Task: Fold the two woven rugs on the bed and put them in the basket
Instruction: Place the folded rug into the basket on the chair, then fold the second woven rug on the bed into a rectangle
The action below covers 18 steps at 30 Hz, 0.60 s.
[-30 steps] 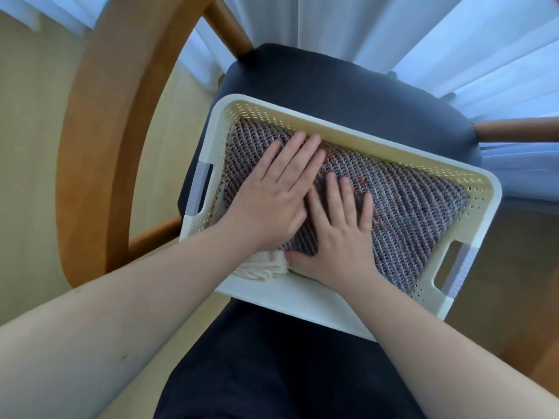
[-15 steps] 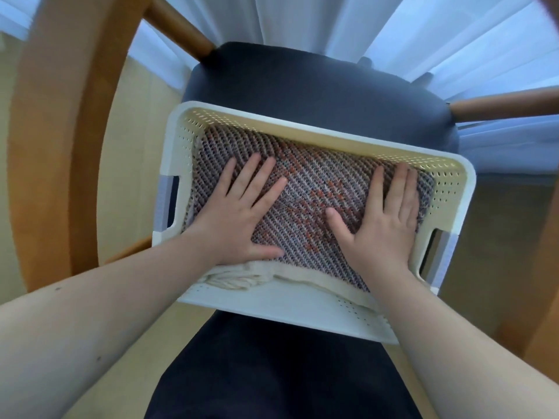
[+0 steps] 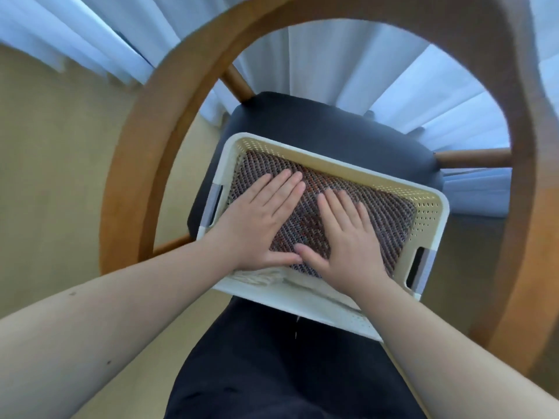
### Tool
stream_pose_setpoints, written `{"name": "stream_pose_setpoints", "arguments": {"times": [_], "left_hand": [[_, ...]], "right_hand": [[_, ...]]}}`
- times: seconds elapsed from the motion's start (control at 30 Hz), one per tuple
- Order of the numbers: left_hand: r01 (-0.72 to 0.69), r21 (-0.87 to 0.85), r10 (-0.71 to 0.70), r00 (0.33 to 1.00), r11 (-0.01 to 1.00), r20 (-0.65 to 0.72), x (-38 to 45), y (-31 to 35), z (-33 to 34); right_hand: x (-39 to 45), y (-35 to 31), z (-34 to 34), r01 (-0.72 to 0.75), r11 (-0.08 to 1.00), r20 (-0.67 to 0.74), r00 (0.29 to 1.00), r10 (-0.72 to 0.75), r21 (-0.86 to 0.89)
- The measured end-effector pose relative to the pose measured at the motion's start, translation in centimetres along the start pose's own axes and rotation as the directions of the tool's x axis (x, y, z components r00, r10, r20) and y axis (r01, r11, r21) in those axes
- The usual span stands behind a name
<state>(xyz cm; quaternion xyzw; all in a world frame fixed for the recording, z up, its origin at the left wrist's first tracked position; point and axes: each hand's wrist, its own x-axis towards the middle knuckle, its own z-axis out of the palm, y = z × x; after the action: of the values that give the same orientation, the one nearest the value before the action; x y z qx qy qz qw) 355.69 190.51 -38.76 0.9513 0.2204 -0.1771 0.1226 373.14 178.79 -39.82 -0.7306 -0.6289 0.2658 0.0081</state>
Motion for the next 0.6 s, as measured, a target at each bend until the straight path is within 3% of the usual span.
{"name": "stream_pose_setpoints", "arguments": {"times": [0.13,0.3,0.47,0.6], "left_hand": [[0.147,0.042,-0.15,0.986,0.988,0.076,-6.3,0.5,-3.9],[0.501,0.023,-0.499,0.856,0.865,0.135,-18.2,4.6,-7.1],[0.695,-0.146,-0.697,0.715,0.704,0.043,-31.6,10.6,-8.0],[0.835,-0.308,-0.882,0.47,0.457,-0.034,-43.6,16.2,-5.8]], "right_hand": [[-1.2,-3.1,-3.8,0.176,0.984,0.03,0.984,-0.175,-0.02],[-4.3,-9.2,-7.7,0.42,0.906,0.09,0.905,-0.415,-0.047],[-9.7,-19.8,-9.7,0.721,0.684,0.194,0.69,-0.697,-0.108],[-15.8,-30.2,-8.1,0.9,0.425,0.285,0.434,-0.855,-0.094]]}}
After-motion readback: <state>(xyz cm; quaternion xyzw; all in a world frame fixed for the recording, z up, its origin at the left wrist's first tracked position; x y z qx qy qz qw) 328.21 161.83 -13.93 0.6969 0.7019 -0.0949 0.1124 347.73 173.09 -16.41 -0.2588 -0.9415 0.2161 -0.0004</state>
